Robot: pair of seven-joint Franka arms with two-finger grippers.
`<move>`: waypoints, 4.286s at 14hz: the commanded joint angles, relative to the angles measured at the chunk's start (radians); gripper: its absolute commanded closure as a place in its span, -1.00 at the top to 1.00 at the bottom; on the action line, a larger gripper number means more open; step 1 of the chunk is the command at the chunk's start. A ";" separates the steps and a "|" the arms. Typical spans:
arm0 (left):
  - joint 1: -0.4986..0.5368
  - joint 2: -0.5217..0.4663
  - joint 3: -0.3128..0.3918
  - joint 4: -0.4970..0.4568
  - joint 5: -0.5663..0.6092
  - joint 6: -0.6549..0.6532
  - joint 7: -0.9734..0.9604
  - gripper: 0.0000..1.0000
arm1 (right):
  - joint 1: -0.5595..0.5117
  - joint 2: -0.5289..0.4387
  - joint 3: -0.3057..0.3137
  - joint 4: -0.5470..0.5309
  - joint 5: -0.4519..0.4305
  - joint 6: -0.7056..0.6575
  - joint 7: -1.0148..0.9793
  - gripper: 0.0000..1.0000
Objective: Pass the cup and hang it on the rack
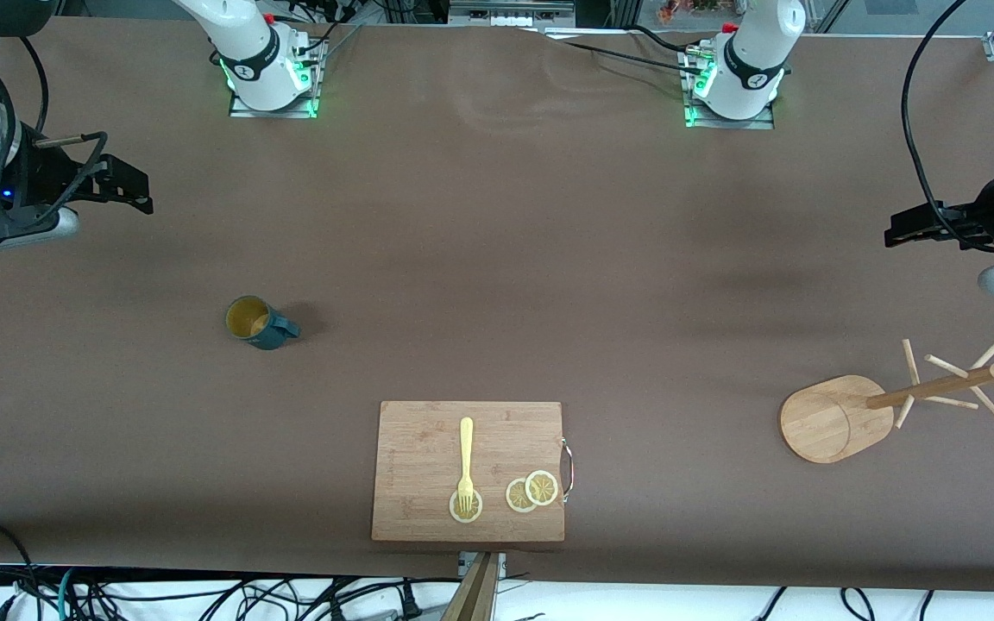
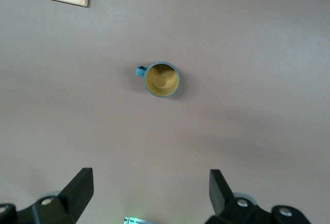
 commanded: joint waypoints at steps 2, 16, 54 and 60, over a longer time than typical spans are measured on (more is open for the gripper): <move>0.002 0.023 -0.004 0.043 0.001 -0.007 0.015 1.00 | 0.003 0.022 0.000 0.002 -0.003 -0.005 -0.004 0.98; -0.004 0.026 -0.006 0.049 0.001 -0.006 0.014 1.00 | -0.020 0.200 -0.020 -0.502 -0.012 0.787 -0.002 0.98; -0.009 0.038 -0.009 0.064 -0.010 -0.007 0.023 1.00 | 0.449 0.570 0.257 0.213 0.275 0.656 0.576 -1.00; -0.002 0.038 -0.009 0.058 -0.010 -0.009 0.028 1.00 | 0.563 0.643 0.241 0.221 0.203 0.811 0.697 -1.00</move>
